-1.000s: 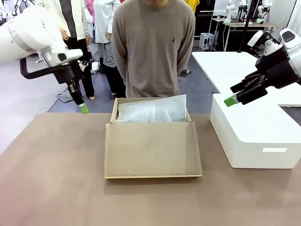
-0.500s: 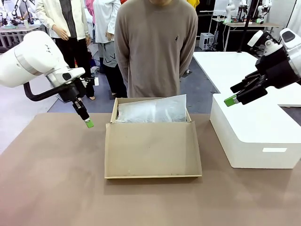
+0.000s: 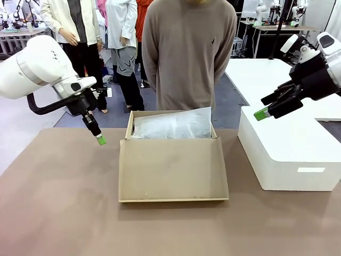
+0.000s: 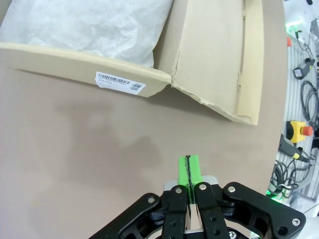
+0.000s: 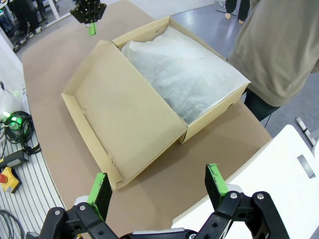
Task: Pack the shoes into the box.
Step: Close the Shoes Box.
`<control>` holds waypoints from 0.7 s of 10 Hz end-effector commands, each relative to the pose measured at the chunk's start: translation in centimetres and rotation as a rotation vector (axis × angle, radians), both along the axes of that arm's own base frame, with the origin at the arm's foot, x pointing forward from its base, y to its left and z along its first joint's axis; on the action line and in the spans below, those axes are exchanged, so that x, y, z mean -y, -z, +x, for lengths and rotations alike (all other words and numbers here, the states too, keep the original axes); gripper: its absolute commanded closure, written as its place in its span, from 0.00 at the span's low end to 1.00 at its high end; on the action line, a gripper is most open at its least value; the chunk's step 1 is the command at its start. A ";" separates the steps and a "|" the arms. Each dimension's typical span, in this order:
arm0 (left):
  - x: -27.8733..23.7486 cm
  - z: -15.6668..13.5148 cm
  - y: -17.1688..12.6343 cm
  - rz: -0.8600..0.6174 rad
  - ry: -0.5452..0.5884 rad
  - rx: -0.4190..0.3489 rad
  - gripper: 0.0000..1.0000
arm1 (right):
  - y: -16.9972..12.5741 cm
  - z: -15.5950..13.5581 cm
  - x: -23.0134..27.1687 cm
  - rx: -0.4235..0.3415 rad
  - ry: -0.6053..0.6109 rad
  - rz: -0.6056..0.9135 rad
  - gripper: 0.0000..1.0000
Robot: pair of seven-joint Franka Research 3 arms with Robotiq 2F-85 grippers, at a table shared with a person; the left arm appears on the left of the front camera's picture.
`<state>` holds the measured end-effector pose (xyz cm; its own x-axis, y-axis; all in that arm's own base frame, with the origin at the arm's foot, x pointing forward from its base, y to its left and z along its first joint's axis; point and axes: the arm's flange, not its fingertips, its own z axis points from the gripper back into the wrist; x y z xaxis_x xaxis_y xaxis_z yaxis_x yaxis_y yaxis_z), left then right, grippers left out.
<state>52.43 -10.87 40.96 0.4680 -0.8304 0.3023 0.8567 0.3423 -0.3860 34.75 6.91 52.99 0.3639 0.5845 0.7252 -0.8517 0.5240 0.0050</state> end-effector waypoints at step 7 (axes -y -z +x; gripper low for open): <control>0.8 0.1 6.0 -0.104 0.069 -0.036 1.00 | 0.1 0.3 0.1 0.013 -0.024 0.019 0.00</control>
